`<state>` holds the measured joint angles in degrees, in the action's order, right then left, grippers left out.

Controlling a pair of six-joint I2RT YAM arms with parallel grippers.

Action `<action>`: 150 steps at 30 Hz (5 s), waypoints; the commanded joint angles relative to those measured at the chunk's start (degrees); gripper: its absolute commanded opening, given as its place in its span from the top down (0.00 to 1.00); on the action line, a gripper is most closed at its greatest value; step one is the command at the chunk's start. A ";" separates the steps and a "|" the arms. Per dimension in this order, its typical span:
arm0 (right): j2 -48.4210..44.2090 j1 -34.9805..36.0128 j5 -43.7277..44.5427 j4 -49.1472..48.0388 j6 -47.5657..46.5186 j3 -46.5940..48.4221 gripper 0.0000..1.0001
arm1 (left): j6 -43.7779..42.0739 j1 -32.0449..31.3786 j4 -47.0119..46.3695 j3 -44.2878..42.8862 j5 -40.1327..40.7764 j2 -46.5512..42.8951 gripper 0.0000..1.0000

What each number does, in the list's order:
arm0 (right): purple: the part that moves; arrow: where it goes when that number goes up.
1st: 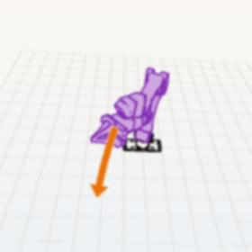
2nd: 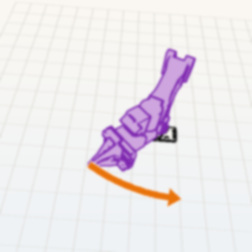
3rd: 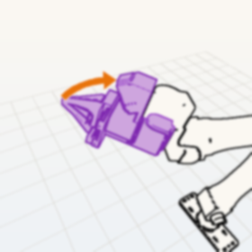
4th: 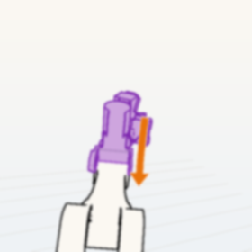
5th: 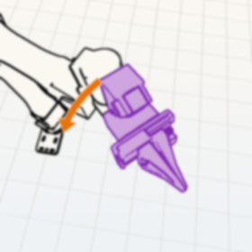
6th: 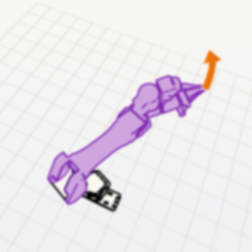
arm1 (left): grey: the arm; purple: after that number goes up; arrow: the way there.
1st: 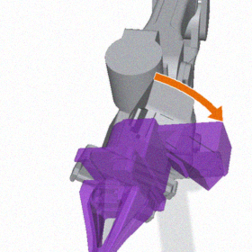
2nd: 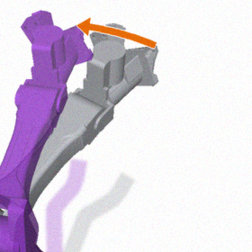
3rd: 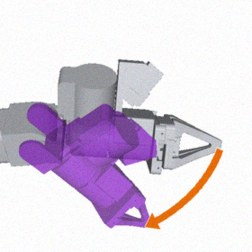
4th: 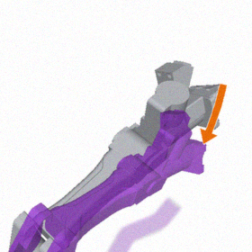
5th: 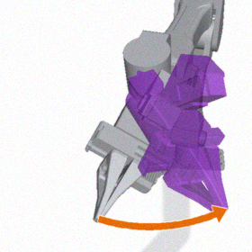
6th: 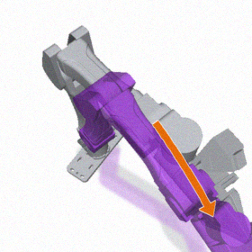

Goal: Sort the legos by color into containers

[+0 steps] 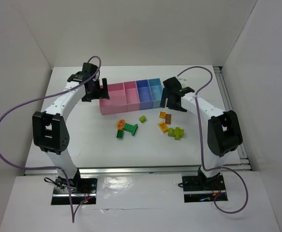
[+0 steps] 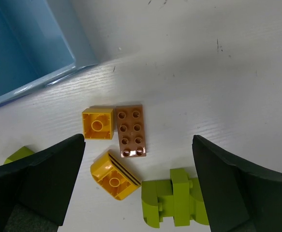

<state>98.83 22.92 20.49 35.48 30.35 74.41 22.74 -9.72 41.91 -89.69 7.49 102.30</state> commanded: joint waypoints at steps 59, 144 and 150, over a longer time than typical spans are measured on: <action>13.40 4.86 -7.93 -7.97 0.06 3.72 0.47 | -0.77 -8.13 -2.89 1.62 0.42 -9.49 0.01; 11.89 0.38 -13.80 -0.96 -9.44 23.88 0.65 | 1.79 -8.13 -2.89 6.46 -2.12 -10.19 0.00; 26.92 -1.47 -12.76 0.81 -8.20 39.38 0.51 | 0.64 -8.13 -2.36 5.32 -1.60 -9.67 0.00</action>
<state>120.40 21.52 6.90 32.99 20.73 108.49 24.12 -17.74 39.75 -81.56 6.07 92.01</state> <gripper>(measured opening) 0.436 1.000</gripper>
